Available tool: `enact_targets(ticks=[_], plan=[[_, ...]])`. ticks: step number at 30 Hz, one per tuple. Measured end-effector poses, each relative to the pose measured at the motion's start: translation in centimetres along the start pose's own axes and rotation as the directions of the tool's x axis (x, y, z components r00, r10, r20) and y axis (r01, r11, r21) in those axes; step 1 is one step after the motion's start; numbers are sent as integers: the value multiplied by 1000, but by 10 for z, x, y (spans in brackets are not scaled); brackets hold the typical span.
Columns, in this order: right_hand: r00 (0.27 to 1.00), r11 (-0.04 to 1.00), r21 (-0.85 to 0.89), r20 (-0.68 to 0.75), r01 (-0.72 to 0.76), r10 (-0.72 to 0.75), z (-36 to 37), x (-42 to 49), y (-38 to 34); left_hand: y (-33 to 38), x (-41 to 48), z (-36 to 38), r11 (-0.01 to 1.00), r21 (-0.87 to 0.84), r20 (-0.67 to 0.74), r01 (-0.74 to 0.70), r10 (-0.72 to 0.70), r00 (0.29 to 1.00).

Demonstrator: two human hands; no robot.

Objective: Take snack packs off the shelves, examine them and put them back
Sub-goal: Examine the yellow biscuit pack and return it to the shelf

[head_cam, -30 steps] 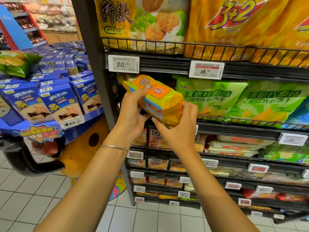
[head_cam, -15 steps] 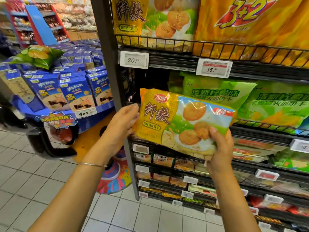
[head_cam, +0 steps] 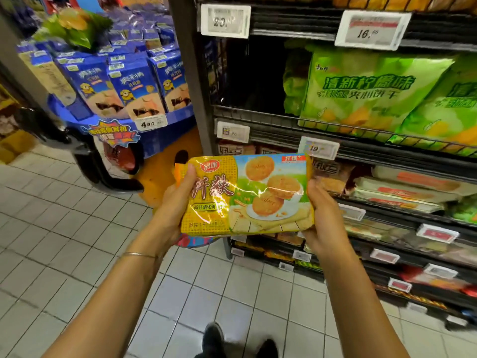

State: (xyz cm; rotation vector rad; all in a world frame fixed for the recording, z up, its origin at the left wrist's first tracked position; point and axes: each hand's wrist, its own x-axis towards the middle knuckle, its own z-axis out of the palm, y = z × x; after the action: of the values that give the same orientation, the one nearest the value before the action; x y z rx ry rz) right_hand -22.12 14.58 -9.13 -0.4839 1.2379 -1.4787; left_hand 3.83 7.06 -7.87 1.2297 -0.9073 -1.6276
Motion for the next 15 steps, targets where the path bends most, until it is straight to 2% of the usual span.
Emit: enact_targets(ticks=[5,8,12,15], plan=[[989,998,16,-132,65,-63,14,-23,19,-3,-10,-24,1000,-23,19,-16,16,1000],[971,990,-76,-200,117,-130,22,-41,29,-1,-13,-43,1000,-6,-14,2,-2,1000],[937,956,-243,-266,161,-226,26,-66,47,-4,-17,-80,976,171,73,-134,123,990],[896,935,-305,-340,183,-286,26,-88,61,-14,-23,-93,915,296,81,-273,261,962]])
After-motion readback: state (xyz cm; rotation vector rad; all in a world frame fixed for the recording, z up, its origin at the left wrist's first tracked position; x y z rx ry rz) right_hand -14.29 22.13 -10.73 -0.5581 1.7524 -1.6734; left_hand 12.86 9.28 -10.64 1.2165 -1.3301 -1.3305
